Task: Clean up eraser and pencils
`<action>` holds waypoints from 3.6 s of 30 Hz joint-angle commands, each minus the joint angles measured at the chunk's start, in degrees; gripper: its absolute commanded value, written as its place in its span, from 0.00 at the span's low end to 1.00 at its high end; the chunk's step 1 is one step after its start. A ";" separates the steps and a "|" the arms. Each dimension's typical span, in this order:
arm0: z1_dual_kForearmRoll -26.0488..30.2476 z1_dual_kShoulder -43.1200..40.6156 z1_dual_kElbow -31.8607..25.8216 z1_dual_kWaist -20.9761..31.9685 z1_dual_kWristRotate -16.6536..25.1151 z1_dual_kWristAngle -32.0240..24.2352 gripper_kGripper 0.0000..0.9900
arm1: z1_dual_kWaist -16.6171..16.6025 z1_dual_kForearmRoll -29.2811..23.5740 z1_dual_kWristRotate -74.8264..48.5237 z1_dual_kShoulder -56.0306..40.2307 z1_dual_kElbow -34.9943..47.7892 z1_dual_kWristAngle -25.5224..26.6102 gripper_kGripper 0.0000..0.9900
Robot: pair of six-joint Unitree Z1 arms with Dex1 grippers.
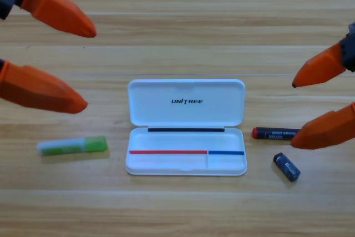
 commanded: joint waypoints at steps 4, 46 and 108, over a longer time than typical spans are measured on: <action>0.40 0.65 1.83 -0.98 0.67 2.11 0.95 | 1.29 0.29 0.00 0.89 2.00 -1.36 0.99; 5.14 23.24 1.48 8.16 24.31 35.78 0.94 | 1.20 0.81 18.37 31.21 -0.10 -22.19 0.90; -15.86 40.55 15.54 13.96 20.45 26.55 0.00 | 10.25 19.62 -15.65 43.08 -32.54 -21.48 0.00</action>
